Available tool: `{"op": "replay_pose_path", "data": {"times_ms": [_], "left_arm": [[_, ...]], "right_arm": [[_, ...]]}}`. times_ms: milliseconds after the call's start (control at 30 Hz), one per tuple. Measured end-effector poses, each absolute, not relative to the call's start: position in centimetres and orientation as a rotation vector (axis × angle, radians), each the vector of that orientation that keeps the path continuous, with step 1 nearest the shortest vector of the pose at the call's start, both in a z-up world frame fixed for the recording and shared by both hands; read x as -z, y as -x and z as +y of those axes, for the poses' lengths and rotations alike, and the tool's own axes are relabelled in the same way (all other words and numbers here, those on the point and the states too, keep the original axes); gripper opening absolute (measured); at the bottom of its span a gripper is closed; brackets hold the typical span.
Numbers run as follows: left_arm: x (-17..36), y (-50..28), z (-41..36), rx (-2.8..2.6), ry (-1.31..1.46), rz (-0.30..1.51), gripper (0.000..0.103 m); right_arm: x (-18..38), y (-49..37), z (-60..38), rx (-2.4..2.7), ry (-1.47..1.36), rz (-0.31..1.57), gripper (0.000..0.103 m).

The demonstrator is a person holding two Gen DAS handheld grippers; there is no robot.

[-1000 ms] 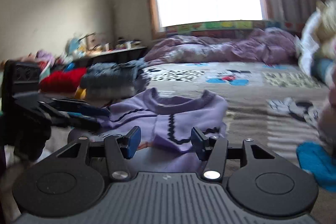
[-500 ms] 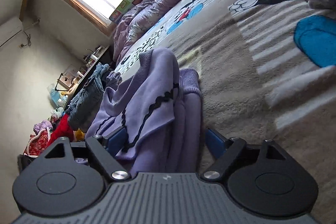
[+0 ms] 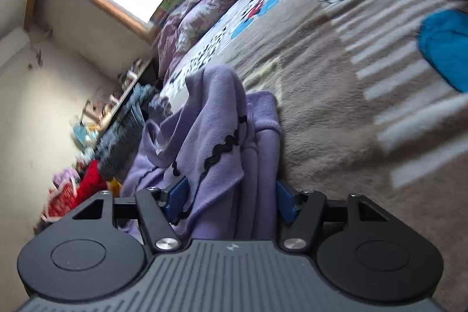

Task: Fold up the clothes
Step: 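Lift the folded sweatshirt with both grippers and carry it toward the clothes stack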

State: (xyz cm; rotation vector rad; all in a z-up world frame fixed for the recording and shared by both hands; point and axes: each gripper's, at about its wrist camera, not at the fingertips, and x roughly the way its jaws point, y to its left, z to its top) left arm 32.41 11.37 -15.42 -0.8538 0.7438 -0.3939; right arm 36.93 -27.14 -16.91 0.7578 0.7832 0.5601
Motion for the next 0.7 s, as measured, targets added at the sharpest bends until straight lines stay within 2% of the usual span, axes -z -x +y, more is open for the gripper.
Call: {"op": "replay_pose_path", "data": {"times_ms": [67,133,233,300,500,567,700], "left_arm": [[15.4,-32.4,11.3,0.396,0.838,0.754,0.067],[15.4,-32.5,11.0,0.394,0.826,0.753,0.067],[15.4,-32.7,10.7,0.406,0.814,0.752,0.067],[15.6,-32.8,10.7,0.413,0.824,0.751,0.063],[16.1,-32.9,10.3,0.442,0.883,0.737,0.046],[16.2,-32.8,10.5,0.451,0.917,0.735,0.044],[15.9,-32.5,11.2,0.478,1.003,0.727,0.042]], "right_arm": [[16.7,-36.2,-27.3,-0.592,-0.726,0.796,0.074],[16.6,-35.8,-26.6,-0.607,-0.674,0.793,0.077],[16.9,-36.3,-25.7,-0.616,-0.644,0.781,0.076],[16.8,-36.5,-25.4,-0.631,-0.633,0.784,0.075],[17.0,-36.5,-25.2,-0.652,-0.672,0.783,0.059],[17.3,-36.2,-25.5,-0.654,-0.729,0.77,0.051],[17.4,-35.2,-26.3,-0.65,-0.849,0.734,0.045]]}}
